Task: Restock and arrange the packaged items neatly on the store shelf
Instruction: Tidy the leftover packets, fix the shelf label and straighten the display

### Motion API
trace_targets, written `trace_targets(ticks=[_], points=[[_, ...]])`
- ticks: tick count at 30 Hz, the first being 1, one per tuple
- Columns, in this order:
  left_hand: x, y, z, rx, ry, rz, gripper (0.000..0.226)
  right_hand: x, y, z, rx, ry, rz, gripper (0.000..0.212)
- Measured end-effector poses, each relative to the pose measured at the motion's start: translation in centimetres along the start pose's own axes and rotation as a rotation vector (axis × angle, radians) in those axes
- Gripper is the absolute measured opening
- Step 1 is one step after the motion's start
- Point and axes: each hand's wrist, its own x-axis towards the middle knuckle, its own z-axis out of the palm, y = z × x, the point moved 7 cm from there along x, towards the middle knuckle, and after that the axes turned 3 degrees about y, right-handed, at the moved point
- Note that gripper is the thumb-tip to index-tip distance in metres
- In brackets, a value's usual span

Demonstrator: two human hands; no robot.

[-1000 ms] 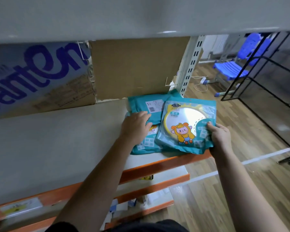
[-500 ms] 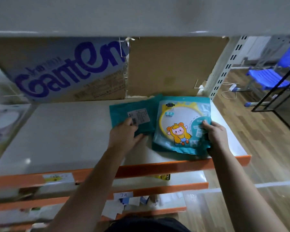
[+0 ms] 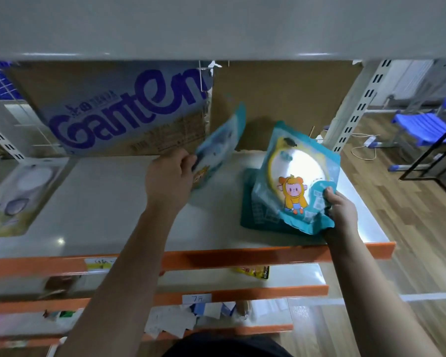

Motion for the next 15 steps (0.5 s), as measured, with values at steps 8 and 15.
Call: trace_targets(ticks=[8, 15], points=[[-3.5, -6.7, 3.5, -0.447, -0.195, -0.662, 0.027, -0.7, -0.1, 1.0, -0.142, -0.121, -0.116, 0.014], [-7.1, -9.1, 4.1, -0.540, -0.239, -0.897, 0.033, -1.7, -0.4, 1.8, -0.170, -0.213, -0.156, 0.010]])
